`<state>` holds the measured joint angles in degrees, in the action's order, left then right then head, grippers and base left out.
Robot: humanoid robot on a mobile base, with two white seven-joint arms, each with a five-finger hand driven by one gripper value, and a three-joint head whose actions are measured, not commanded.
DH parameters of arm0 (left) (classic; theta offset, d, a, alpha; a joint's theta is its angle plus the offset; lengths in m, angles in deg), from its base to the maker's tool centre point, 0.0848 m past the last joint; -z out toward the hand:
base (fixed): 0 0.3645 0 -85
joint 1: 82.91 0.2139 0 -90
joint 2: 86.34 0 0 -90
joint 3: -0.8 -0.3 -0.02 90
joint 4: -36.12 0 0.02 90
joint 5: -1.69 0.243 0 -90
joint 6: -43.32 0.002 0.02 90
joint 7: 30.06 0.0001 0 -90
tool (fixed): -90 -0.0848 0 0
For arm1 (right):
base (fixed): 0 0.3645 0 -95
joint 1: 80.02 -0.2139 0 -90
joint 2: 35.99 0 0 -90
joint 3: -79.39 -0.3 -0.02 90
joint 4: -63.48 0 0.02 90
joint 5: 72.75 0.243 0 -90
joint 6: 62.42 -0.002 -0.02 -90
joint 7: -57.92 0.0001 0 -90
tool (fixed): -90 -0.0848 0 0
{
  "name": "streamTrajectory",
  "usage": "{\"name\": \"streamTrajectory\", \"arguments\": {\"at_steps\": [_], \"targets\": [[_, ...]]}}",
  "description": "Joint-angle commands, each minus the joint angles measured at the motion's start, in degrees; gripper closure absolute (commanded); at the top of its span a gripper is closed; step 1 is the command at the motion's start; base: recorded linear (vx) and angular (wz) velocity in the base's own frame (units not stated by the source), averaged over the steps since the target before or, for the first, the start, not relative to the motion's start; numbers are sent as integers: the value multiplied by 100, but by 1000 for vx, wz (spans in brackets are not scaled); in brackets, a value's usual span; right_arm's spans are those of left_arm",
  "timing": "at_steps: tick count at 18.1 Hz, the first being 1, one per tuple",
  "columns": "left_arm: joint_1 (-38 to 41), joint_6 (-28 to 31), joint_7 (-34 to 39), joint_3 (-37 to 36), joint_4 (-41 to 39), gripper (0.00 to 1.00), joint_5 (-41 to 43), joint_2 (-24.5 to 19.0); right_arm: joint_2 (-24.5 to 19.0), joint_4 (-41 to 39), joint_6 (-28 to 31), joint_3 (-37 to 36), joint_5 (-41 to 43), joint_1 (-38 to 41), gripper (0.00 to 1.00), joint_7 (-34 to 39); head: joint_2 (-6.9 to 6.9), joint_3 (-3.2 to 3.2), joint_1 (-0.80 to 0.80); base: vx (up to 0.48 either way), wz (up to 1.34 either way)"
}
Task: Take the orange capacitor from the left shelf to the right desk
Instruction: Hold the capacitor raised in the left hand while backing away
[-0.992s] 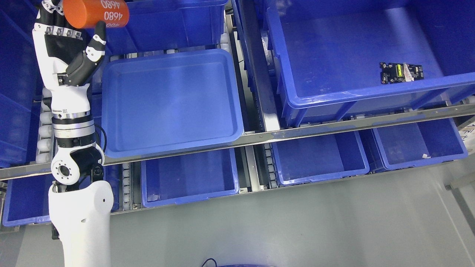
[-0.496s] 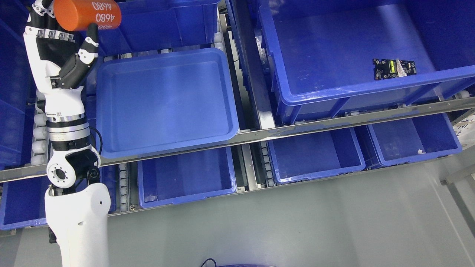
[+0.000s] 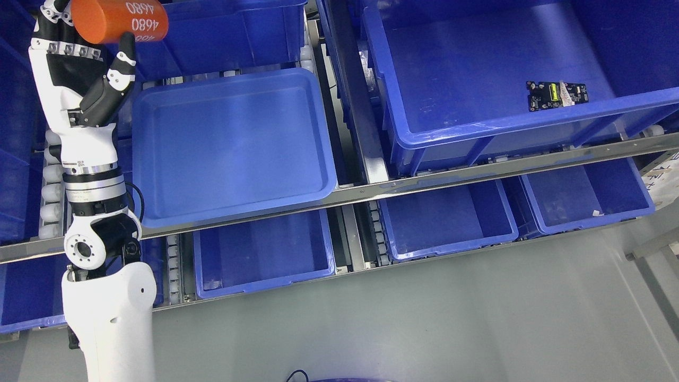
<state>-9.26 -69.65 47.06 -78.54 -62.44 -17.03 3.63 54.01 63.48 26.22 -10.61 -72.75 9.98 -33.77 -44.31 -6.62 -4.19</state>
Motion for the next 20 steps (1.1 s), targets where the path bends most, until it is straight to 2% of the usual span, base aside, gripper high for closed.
{"name": "streamTrajectory", "arguments": {"at_steps": [1,20], "targets": [[0,21,5,67,-14,86,0,-97,100,-100,-5,-70,-27,114,0,2,0,0,0,0,0],[-18,21,-31,147,-14,86,0,-97,100,-100,-5,-70,-27,114,0,2,0,0,0,-2,-21]]}}
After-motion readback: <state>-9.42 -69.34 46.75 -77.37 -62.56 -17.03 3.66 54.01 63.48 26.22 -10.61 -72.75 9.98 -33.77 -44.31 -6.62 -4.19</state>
